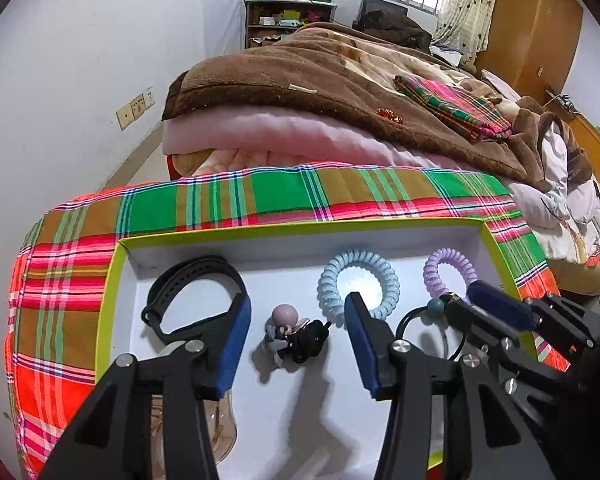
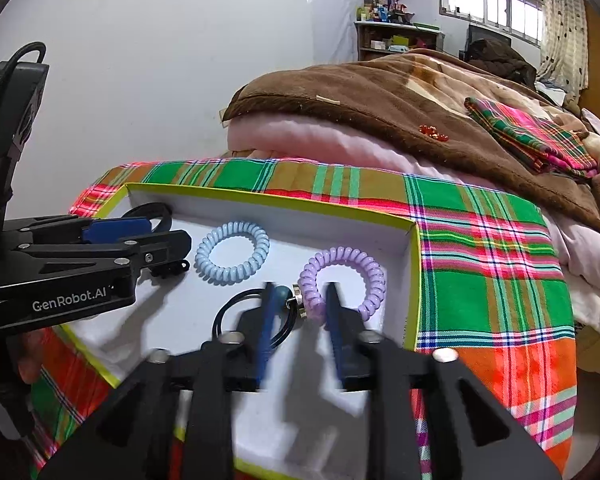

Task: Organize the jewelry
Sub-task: 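Open the left tool to drop the pink-bead tie while the right tool releases the teal-bead tie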

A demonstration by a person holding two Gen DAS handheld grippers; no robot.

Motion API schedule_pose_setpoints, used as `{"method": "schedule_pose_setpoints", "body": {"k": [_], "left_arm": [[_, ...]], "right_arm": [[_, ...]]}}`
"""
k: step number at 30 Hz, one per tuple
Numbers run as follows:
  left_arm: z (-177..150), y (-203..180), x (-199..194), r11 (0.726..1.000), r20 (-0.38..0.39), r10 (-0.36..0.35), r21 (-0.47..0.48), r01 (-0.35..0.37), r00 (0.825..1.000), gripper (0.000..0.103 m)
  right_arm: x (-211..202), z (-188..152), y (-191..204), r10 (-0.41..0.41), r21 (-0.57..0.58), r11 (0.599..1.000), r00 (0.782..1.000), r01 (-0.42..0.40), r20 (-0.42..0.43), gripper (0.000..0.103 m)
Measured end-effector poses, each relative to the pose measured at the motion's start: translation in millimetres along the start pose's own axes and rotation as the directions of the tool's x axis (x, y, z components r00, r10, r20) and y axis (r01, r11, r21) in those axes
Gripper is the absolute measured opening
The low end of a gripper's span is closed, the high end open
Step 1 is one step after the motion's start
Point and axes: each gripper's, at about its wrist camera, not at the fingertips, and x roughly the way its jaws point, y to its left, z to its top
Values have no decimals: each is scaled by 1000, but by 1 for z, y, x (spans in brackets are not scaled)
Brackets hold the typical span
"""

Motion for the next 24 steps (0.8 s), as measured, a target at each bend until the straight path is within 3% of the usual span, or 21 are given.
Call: {"method": "schedule_pose_setpoints", "body": {"k": [24], "left_arm": [[-20, -10, -56, 1000, 84, 26, 4, -27, 996, 55]], "right_arm": [[-46, -11, 5, 1, 19, 1000, 998, -2, 69, 37]]}}
